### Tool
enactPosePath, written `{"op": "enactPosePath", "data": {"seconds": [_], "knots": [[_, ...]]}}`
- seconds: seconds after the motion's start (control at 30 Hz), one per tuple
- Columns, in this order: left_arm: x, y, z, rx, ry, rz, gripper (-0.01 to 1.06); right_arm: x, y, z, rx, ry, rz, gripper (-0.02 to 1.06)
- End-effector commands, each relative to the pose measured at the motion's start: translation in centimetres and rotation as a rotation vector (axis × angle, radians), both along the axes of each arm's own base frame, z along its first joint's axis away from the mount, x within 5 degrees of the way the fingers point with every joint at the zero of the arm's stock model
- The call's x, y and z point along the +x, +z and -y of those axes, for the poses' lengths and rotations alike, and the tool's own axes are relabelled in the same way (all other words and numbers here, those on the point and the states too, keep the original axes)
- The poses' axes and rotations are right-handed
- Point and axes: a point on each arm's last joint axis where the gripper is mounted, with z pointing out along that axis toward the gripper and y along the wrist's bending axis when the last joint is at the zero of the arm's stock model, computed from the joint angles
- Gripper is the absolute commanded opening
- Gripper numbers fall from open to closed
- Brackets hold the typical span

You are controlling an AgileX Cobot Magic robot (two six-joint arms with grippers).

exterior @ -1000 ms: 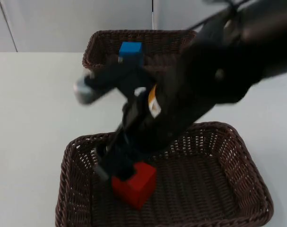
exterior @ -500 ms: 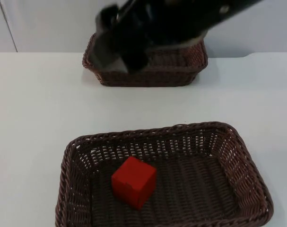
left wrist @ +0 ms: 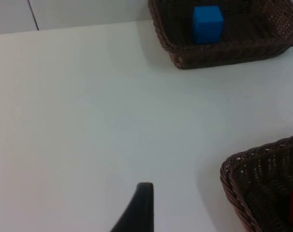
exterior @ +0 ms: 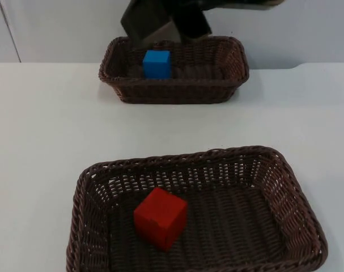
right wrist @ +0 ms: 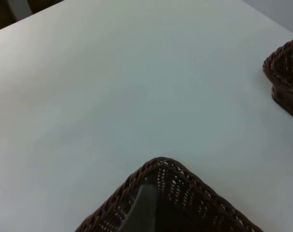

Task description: Pick up one cube with the left hand and place it into the upper basket. Pick up one cube with the right hand and place it into the lower basket.

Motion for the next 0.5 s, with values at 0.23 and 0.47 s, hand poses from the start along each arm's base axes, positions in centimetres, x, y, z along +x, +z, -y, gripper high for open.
{"op": "enactPosePath", "data": {"seconds": [0.23,0.47], "knots": [[-1.9,0.8,-0.5,-0.016,-0.001,0.101,0.87,-1.9,-0.5,2.5,0.014,0.012,0.015,0.79],[-4.4,1.4,-1.0,-0.035,-0.001,0.186,0.87,-3.4,-0.7,4.6,0.049,0.019,0.038,0.79]]}}
